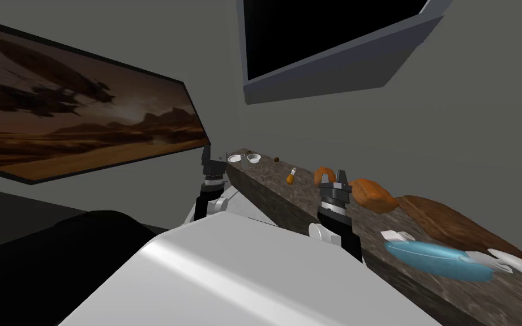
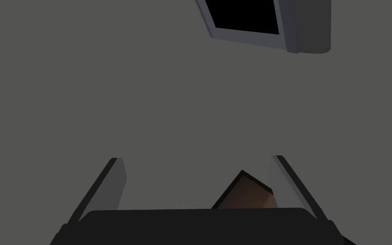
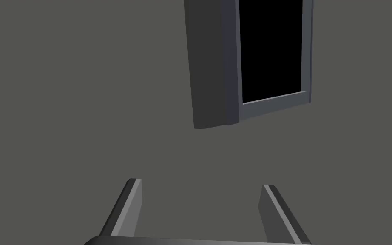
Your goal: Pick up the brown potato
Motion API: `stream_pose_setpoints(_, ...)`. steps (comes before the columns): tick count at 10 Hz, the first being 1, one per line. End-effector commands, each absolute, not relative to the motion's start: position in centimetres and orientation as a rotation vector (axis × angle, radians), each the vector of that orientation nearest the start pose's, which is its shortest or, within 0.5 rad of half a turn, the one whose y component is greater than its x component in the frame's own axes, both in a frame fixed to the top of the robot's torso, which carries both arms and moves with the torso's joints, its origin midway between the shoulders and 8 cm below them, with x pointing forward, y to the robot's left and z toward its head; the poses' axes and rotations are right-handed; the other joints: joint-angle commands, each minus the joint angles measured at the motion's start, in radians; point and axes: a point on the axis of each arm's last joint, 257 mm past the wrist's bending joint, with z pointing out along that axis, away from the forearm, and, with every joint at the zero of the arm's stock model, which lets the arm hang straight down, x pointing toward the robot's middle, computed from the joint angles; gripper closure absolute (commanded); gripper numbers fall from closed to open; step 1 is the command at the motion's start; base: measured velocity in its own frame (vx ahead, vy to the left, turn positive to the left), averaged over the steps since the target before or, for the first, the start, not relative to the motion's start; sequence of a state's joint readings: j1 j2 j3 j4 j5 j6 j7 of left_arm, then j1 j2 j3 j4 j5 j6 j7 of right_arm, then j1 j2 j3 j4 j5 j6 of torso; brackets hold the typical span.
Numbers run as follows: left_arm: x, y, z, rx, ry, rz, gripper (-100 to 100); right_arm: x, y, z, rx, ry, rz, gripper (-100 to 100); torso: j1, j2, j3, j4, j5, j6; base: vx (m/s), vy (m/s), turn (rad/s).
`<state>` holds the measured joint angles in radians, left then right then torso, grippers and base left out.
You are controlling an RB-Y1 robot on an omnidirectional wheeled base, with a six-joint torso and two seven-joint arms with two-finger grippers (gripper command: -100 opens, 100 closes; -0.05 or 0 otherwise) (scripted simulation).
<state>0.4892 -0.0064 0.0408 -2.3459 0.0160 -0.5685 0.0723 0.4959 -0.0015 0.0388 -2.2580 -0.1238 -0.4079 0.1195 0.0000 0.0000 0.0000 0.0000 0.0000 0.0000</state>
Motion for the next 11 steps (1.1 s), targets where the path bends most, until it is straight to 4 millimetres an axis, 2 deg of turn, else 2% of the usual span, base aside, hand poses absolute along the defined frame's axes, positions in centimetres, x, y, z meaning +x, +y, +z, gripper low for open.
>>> stream_pose_setpoints(1,31.4,28.7,6.9,-0.569,0.48,-1.374,0,36.0,-28.7,-1.6,0.751,0.712,1.23,-100,0.0,0.0,0.0,0.0,0.0,0.0,-0.04,0.012,0.141)
stream_pose_setpoints(4,31.4,28.7,6.9,-0.569,0.48,-1.374,0,35.0,-29.8,-4.5,0.679,0.844,1.097,-100,0.001,0.006,0.003,0.001,0.0,0.0,-0.088,0.015,0.164)
stream_pose_setpoints(8,31.4,28.7,6.9,-0.569,0.48,-1.374,0,32.7,-32.1,-10.1,0.524,1.086,0.861,-100,-0.001,0.007,0.004,0.002,0.0,0.0,-0.093,0.004,0.25)
stream_pose_setpoints(9,31.4,28.7,6.9,-0.569,0.48,-1.374,0,32.6,-32.1,-10.3,0.517,1.097,0.854,-100,-0.002,0.007,0.004,0.002,0.0,0.0,-0.054,-0.006,0.089)
stream_pose_setpoints(11,31.4,28.7,6.9,-0.569,0.48,-1.374,0,30.7,-33.7,-13.6,0.419,1.238,0.726,-100,-0.001,0.004,0.003,0.001,0.0,0.0,-0.056,0.007,0.275)
